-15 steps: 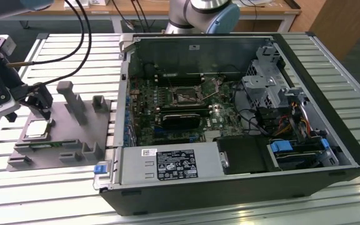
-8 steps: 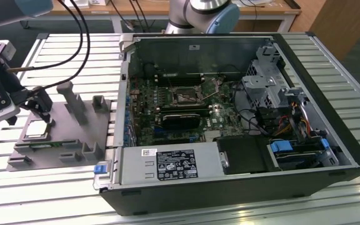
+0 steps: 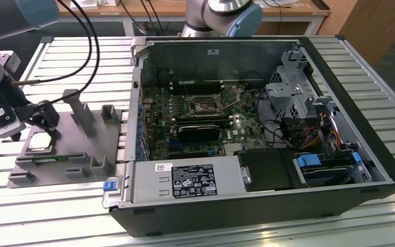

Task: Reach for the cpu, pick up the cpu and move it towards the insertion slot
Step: 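Pick up the cpu and move it towards the insertion slot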

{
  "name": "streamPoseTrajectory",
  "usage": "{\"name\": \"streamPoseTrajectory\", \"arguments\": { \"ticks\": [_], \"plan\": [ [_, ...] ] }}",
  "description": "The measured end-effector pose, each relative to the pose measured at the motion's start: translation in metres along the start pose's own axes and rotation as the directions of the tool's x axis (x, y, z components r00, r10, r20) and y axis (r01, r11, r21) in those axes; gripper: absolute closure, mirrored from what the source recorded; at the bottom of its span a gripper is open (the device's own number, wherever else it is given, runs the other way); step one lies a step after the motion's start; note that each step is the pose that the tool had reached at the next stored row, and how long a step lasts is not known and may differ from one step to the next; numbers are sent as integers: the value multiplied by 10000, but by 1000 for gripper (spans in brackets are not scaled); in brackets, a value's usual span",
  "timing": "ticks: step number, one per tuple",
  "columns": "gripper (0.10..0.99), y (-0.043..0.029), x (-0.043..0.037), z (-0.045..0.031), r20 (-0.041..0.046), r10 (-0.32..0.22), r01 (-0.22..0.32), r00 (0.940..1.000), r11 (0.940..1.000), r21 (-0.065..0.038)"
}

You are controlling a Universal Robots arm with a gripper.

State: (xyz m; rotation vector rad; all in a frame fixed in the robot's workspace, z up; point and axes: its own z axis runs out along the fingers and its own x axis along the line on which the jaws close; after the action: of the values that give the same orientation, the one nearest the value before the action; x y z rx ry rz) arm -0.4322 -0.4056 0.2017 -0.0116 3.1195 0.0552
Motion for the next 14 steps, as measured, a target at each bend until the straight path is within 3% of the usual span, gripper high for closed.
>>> {"name": "streamPoseTrajectory", "arguments": {
  "ticks": [11,14],
  "plan": [
    [263,-5,10,163,3,50,-50,10000,10000,11],
    [341,-6,11,176,2,51,-51,10000,10000,12]
  ]
}}
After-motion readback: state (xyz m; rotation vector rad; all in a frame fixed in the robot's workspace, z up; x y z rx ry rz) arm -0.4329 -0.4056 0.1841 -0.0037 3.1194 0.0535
